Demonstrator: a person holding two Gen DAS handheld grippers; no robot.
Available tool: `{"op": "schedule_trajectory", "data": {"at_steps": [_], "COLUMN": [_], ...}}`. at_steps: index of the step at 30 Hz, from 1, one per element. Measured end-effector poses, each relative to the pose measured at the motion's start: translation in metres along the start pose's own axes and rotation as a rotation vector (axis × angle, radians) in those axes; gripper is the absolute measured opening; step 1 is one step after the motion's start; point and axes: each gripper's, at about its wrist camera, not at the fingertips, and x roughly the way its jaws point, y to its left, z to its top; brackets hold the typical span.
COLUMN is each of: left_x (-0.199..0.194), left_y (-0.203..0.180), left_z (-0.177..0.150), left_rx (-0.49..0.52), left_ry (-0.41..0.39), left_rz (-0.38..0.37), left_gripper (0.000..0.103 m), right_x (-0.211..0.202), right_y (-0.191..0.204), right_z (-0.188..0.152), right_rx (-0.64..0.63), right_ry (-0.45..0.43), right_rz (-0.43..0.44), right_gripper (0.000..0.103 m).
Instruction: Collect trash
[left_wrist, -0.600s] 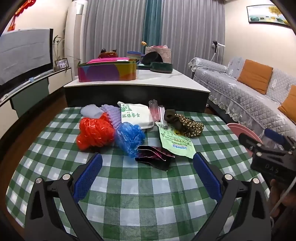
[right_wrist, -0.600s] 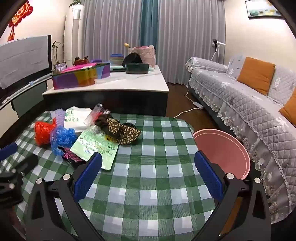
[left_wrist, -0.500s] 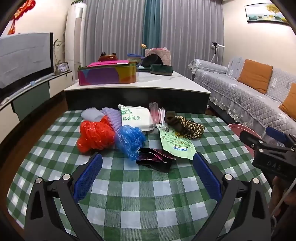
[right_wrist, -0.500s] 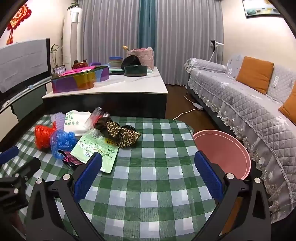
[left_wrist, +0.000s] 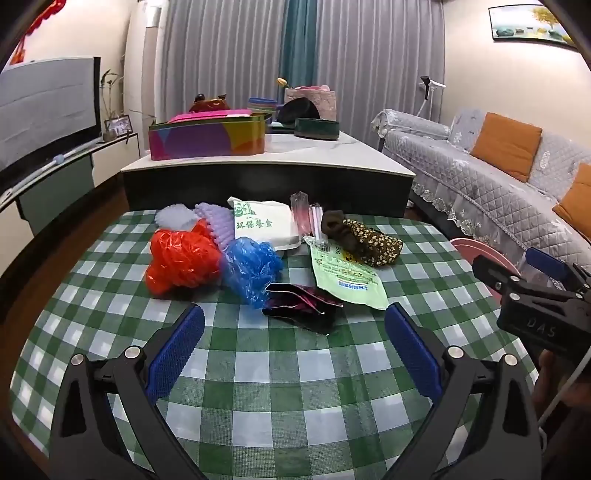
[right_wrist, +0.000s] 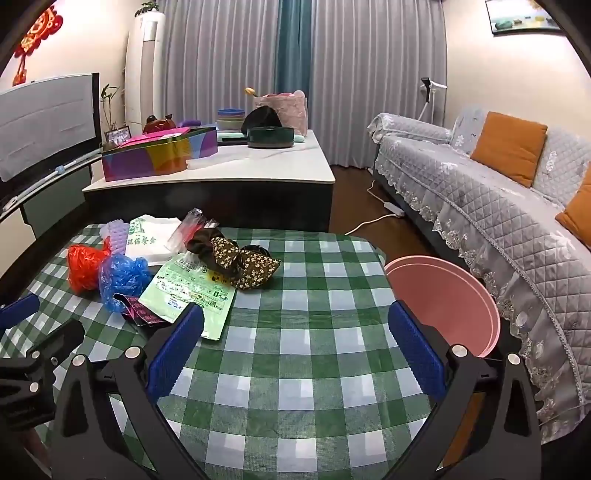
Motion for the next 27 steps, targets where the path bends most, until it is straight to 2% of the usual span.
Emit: {"op": "schedule_trajectory", "data": {"at_steps": [27], "left_x": [-0.0006], "left_y": [-0.0029], "left_z": [0.0007], "left_rx": [0.001], "left_ry": [0.003], "left_rz": [-0.019], "left_gripper": [0.095], "right_x": [-0.0031], "right_y": [0.0036], "right_z": [0.0021], "right_rx": [-0.013], "right_ry": [-0.008], "right_rz": [0.005], "right_gripper": [0.098]}}
